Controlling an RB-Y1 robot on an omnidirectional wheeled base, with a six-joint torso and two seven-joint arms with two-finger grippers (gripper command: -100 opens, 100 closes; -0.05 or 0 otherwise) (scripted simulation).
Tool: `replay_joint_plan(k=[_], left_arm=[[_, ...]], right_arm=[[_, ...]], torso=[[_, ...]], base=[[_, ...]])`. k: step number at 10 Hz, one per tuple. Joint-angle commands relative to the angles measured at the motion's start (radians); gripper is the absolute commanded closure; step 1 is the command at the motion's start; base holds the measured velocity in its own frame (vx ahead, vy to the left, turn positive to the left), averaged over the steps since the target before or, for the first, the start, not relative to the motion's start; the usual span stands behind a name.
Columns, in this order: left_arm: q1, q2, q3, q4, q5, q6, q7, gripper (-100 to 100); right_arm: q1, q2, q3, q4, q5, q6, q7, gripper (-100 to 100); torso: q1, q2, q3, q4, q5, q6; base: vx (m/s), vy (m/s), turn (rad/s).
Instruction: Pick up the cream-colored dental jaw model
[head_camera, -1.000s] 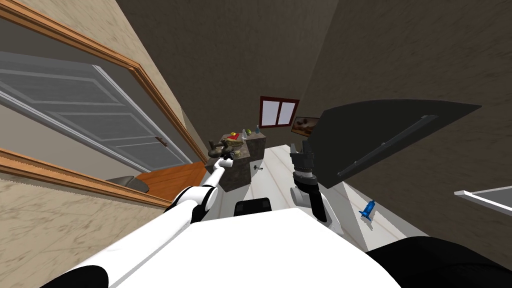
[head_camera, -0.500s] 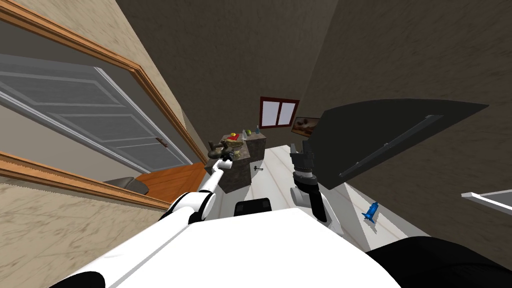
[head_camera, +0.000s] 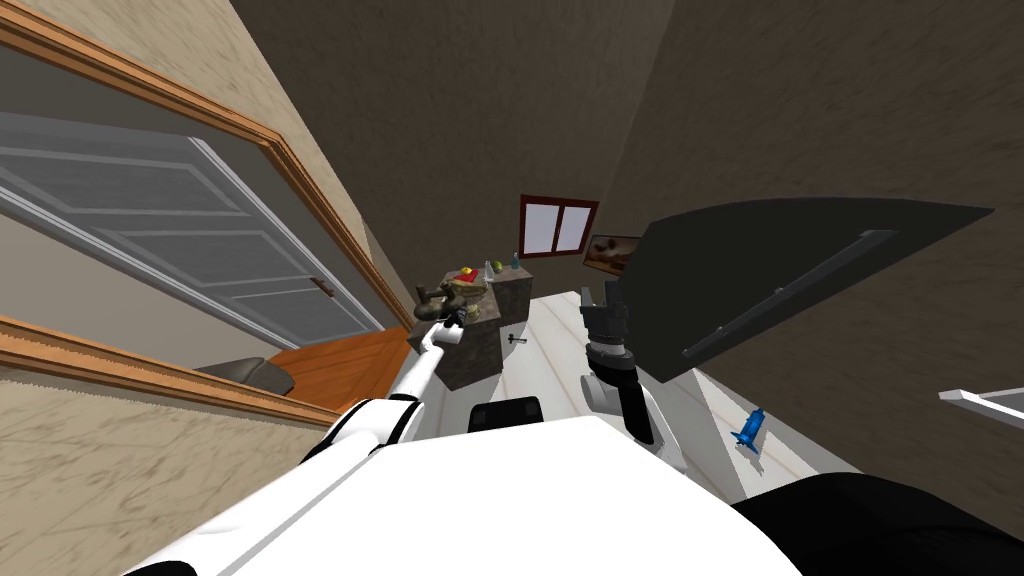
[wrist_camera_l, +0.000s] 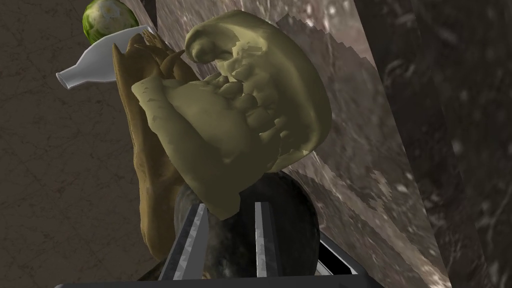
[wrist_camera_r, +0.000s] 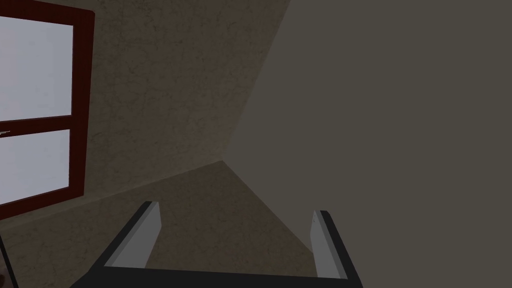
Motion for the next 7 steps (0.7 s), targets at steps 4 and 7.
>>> replay_joint_plan(k=[4, 7], left_arm=[[0.120, 0.011, -0.055, -0.161, -0.028, 0.075, 0.046, 100], [0.163, 0.011, -0.055, -0.253, -0.028, 0.075, 0.046, 100]], right_arm=[[0.000, 0.000, 0.000, 0.000, 0.000, 0.000, 0.000, 0], [0.000, 0.000, 0.000, 0.000, 0.000, 0.000, 0.000, 0]], torso=[[0.000, 0.002, 0.001, 0.000, 0.000, 0.000], [0.002, -0.001, -0.002, -0.004, 0.001, -0.001]], base=[[0.048, 0.003, 0.000], [0.039, 0.002, 0.003]])
